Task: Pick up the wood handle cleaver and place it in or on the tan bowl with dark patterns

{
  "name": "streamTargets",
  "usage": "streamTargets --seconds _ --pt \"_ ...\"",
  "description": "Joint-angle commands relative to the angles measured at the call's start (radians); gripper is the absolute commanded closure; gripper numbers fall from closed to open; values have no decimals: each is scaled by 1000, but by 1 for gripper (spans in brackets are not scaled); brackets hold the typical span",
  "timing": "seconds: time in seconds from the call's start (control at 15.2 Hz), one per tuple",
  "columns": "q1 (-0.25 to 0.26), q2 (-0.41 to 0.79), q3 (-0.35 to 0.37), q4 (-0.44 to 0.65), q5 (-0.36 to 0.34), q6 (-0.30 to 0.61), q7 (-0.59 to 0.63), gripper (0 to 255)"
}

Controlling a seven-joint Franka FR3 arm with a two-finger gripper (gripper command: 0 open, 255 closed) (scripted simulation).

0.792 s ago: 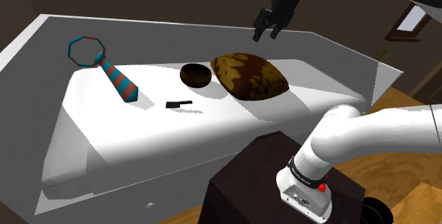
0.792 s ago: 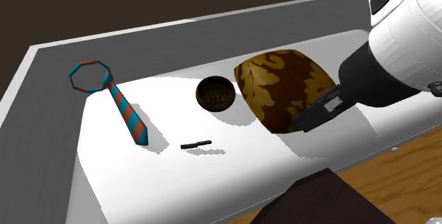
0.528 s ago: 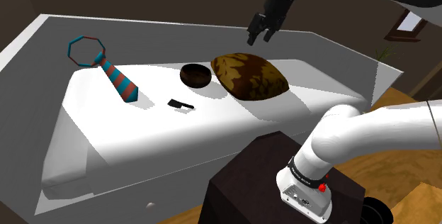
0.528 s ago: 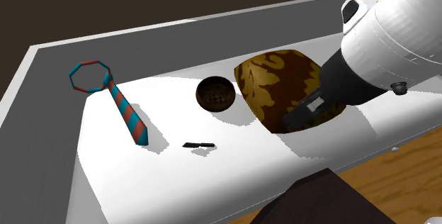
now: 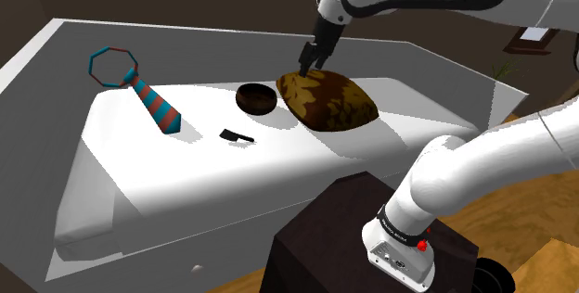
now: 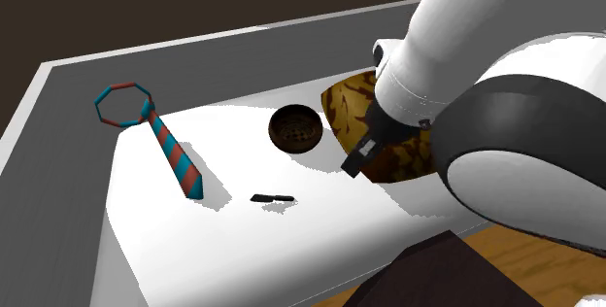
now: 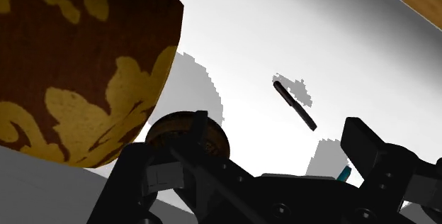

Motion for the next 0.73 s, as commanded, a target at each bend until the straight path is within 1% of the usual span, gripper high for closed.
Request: streamTargets --seconds 0.0,0.33,0.66 --pt "17 70 -14 10 6 50 -52 0" --pt "57 242 -40 44 30 157 -177 0" --pt "90 421 -51 102 68 244 -306 0"
